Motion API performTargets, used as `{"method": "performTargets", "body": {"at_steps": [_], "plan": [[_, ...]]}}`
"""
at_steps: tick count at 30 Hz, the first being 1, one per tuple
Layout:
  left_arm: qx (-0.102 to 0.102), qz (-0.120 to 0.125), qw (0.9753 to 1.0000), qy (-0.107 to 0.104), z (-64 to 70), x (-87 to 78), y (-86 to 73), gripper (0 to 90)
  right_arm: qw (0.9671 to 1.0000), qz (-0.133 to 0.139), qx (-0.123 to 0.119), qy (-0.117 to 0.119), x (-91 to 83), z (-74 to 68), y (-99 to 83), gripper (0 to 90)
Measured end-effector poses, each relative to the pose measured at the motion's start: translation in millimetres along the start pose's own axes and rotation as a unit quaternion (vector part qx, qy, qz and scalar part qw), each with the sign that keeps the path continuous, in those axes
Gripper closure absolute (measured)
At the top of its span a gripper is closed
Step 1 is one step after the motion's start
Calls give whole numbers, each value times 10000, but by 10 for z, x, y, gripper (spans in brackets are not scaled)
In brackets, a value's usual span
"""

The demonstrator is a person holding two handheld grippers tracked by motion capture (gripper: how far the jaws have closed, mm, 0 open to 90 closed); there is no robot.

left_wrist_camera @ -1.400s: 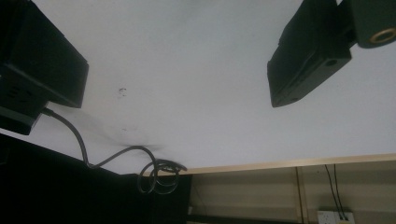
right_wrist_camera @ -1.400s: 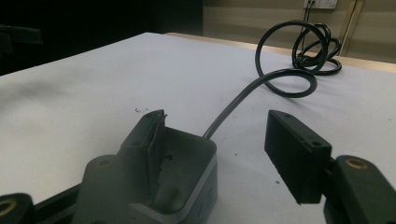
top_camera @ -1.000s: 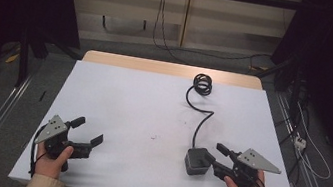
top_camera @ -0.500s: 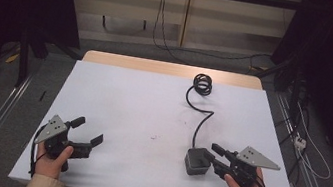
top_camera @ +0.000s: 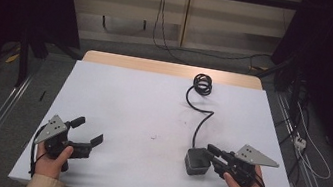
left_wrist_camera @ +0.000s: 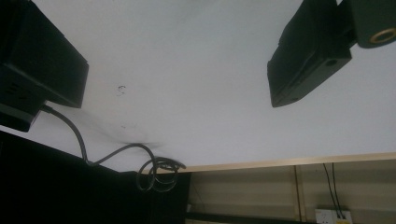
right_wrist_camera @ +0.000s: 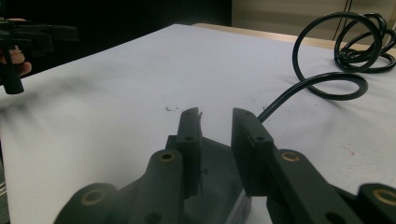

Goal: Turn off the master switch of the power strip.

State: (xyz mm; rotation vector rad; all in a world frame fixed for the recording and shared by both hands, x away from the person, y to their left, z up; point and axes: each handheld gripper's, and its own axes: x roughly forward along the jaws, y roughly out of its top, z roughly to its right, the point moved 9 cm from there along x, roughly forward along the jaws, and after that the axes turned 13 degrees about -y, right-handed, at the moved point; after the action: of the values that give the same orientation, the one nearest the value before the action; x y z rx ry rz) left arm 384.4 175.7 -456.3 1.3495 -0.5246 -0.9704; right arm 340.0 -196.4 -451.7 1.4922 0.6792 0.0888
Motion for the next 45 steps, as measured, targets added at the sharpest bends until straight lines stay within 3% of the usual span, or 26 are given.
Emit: {"method": "performTargets", "body": {"at_steps": [13, 45], "plan": [[-14, 25, 10000, -1, 8, 7, 4, 52, 9997, -166, 0, 173, 23, -29, -10, 834], [-20, 42, 10000, -4, 6, 8, 6, 52, 9988, -336, -36, 348, 23, -56, -44, 900]]}}
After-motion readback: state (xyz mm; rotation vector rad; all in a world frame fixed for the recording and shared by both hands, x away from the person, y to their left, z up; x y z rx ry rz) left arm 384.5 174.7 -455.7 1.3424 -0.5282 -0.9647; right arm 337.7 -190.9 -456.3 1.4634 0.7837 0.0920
